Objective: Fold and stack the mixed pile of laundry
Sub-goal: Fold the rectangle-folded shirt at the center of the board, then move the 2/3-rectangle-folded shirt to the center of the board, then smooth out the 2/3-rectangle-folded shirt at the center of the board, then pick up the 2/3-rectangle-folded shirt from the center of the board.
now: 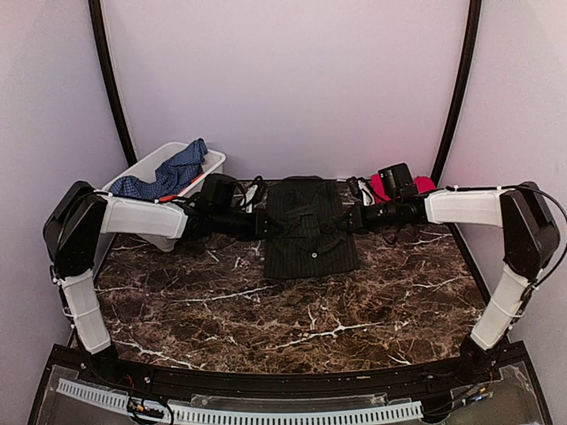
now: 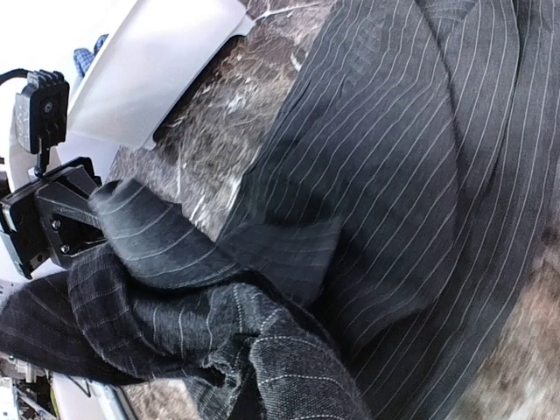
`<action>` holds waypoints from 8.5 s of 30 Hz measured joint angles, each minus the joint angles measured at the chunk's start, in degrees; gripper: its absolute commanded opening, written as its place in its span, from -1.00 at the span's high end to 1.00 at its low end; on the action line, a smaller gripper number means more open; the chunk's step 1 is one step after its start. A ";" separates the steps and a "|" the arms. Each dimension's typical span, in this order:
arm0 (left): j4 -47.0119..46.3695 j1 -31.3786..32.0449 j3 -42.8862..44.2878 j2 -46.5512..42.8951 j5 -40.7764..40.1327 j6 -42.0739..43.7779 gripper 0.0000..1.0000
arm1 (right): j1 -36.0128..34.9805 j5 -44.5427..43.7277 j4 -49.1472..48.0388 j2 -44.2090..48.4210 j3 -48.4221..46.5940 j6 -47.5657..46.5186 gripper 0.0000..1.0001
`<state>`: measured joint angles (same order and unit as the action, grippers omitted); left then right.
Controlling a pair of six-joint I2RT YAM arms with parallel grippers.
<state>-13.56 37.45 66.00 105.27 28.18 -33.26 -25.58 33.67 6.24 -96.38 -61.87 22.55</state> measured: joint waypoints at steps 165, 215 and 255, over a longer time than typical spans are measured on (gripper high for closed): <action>0.02 -2.99 -10.95 -8.22 -0.44 3.65 -0.28 | -3.26 4.42 -28.13 -15.52 -9.09 20.20 -0.03; 4.87 -7.06 4.26 0.44 -4.55 10.82 -0.31 | -8.11 10.14 -22.64 -12.07 -3.06 15.28 0.39; 7.23 17.92 -17.51 -27.43 -32.68 29.86 -0.98 | -7.43 6.45 1.73 -8.74 -12.31 -3.39 0.25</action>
<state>-6.33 55.37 48.49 77.84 -4.49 -3.40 -33.01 40.12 7.97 -105.12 -74.17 19.16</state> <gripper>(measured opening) 0.989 0.382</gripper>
